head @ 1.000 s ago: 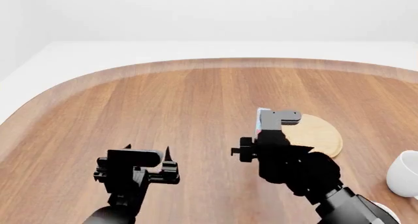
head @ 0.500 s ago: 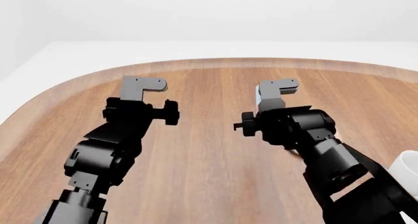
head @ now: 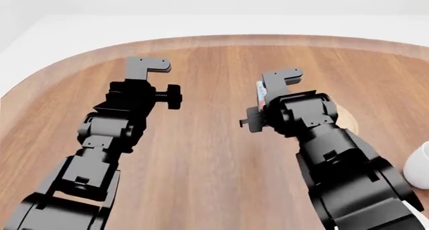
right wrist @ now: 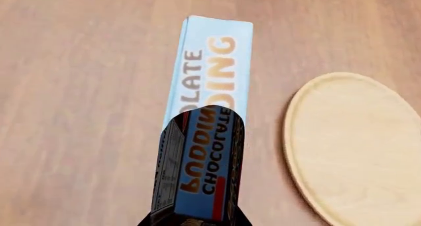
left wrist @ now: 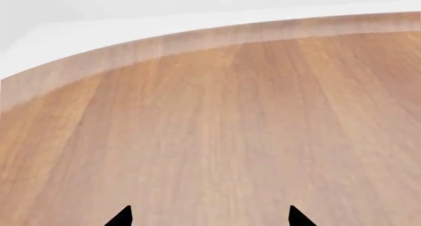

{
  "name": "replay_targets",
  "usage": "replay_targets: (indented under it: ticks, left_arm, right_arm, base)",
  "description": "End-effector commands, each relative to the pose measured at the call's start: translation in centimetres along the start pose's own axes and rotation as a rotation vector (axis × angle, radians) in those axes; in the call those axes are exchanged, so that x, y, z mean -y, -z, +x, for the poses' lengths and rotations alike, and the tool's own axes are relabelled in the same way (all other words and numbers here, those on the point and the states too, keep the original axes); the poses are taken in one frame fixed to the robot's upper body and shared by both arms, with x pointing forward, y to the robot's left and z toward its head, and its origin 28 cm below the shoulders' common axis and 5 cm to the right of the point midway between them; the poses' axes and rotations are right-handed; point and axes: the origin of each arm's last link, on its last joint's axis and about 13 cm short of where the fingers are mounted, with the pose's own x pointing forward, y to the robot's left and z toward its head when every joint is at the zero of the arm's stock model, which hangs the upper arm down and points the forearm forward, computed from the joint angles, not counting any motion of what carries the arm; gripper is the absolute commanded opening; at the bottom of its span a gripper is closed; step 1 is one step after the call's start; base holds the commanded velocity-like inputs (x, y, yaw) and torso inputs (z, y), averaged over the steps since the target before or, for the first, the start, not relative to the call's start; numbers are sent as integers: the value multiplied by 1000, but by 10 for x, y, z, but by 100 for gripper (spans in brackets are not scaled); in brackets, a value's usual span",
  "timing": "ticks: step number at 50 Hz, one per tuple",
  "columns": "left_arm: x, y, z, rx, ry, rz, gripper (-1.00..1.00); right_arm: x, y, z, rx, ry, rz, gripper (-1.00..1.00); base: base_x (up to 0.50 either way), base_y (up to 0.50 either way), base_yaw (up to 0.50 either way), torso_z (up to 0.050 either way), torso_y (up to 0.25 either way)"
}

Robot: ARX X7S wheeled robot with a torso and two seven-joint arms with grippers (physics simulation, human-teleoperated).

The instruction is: Put the chocolate pudding to the left of the plate.

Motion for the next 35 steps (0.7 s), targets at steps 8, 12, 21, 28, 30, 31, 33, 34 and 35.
replay_targets:
  ticks: [8,12,21,28,30,31,33,34,35]
  left_arm:
    - [0,-11,1,8,-2,9,100]
    - [0,-15,0,18,1,10,100]
    - [0,-25,-1,34,-6,12,100]
    - [0,-28,1,40,-7,9,100]
    - [0,-28,1,40,-6,9,100]
    - [0,-28,1,41,-8,10,100]
    - [-1,-29,1,41,-8,10,100]
    - [-1,-29,2,41,-9,10,100]
    - [-1,-29,2,41,-10,10,100]
  right_arm:
    - [6,-13,-8,8,-22,-1,-100]
    - [9,-17,-11,19,-17,14,-100]
    - [14,-26,-16,41,1,66,-100]
    - [17,-31,-18,64,35,101,-100]
    - [17,-31,-18,67,45,102,-100]
    - [17,-30,-18,68,50,101,-100]
    - [17,-31,-18,70,58,94,-100]
    - [17,-31,-18,70,60,91,-100]
    - [17,-31,-18,70,62,85,-100]
  base:
    - [-1,0,0,0,-250]
    - [0,0,0,0,-250]
    - [-1,0,0,0,-59]
    - [0,0,0,0,0]
    - [0,0,0,0,0]
    - [0,0,0,0,0]
    - [0,0,0,0,0]
    - [0,0,0,0,0]
    - [0,0,0,0,0]
